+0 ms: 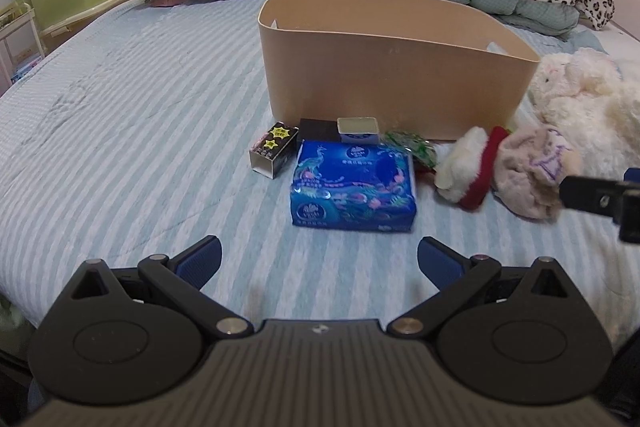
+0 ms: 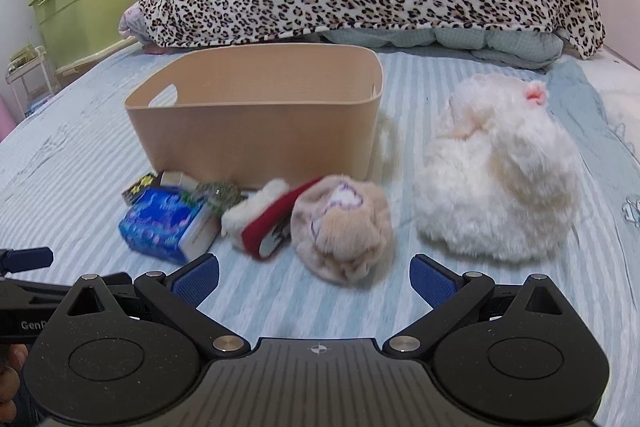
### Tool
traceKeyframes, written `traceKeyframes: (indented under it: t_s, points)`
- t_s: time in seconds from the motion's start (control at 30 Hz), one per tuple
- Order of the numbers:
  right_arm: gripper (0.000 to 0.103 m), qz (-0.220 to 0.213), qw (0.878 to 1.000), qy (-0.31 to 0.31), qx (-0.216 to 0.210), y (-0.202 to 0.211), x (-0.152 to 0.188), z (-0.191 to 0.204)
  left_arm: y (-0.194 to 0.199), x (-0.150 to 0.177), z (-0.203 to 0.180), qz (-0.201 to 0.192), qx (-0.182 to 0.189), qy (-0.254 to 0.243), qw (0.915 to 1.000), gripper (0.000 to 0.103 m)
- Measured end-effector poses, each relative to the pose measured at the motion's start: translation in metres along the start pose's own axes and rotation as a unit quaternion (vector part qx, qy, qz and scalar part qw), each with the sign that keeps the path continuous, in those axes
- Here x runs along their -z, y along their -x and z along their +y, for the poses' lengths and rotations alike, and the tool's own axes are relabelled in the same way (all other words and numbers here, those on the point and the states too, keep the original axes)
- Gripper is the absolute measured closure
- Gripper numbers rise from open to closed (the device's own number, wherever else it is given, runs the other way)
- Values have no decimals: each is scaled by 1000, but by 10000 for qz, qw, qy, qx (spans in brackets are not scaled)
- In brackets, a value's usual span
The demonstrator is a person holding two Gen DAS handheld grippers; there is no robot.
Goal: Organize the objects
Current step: 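Grasp the blue tissue pack with left tool while right tool grasps beige plush, then drop the tissue pack into the basket while right tool drops the beige plush in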
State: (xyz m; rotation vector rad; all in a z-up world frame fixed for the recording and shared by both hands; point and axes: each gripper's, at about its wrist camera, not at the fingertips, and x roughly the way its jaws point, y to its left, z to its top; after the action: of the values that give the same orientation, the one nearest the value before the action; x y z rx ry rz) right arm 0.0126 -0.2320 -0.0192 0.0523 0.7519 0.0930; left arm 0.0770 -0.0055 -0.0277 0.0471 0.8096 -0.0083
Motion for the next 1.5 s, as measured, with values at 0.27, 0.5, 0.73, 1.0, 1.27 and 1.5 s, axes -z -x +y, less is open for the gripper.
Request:
traceKeyframes:
  t_s: [0.27,0.5,0.73,1.0,1.27,1.5]
  points:
    - [0,25,9999,57,-125,-40,-14,-21,-33,-10,-1,148,72,-18,9999,0]
    - [0,245,9993,43,-278,-68,-12,-27,-54,-14,-10,246,350,-103,9990,0]
    - [4,318,9988,359,-35,-87,-13,-23,-81,-18,-17,388,425,-64,9983,0]
    - [46,363,9982,478,10,-97,-12,-18,-84,-18,-13,323,455,42,9984,10]
    - [59,305,9990,326,57,-85,-10,-21,-58,-16,-5,159,538,-2,9984,10]
    - [59,-137,9998,113,-38,-43,-32,-25,-11,-31,11,-383,464,76,9982,10]
